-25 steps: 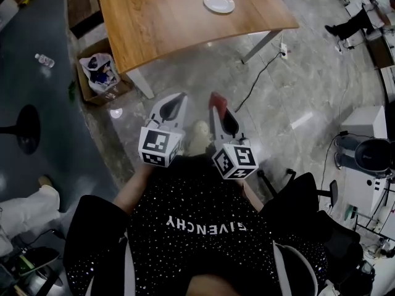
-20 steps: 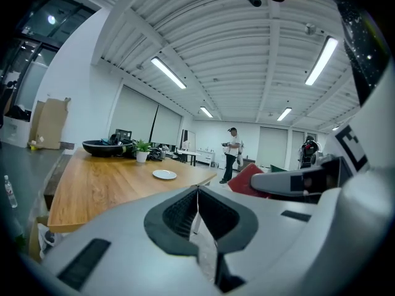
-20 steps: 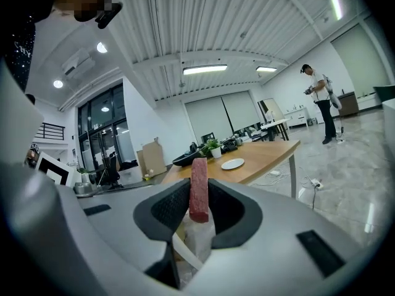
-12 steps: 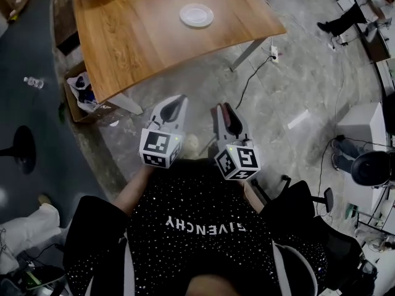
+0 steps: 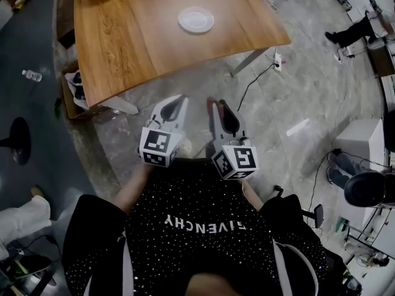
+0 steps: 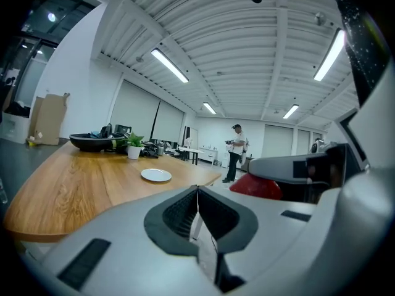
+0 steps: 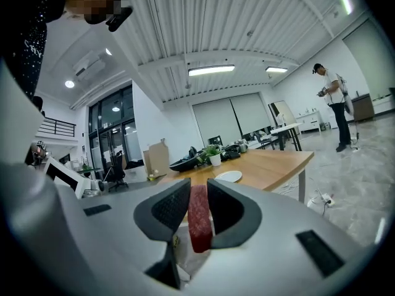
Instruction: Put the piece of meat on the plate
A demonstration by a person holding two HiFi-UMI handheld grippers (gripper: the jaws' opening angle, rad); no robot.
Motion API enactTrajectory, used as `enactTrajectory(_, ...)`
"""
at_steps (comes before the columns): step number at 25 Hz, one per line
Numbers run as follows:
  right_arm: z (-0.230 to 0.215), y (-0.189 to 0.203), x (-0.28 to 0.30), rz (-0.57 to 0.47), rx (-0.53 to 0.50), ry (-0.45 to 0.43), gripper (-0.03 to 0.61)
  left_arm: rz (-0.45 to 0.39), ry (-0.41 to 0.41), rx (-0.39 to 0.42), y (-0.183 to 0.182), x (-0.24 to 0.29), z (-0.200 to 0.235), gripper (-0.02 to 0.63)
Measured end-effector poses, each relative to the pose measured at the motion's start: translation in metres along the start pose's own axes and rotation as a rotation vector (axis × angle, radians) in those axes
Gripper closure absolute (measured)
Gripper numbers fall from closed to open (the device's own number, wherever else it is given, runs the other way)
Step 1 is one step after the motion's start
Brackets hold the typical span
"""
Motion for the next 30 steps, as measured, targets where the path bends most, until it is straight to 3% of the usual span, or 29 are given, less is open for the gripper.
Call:
enactTrajectory(15,-0.023,-0.001,0.004,-0.01,0.021,-0.028,0.486,-0.016,-0.043,-0.004,0.001,0.01,-0.008,0.601)
enactTrajectory(30,-0.023,0.007,0.02,0.011,0.05,-0.017,0.486,0.011,-0.017,-0.026,0.007,0.019,0.004,0.601)
Point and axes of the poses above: the fingertips, and each gripper's own axes: x forward along the fingers, z to its left, y out of its underside, the point moved 7 cm from there along -x, backward along the fingers, and after that the axes turned 13 degrees about -x, right-handed, at the moved point
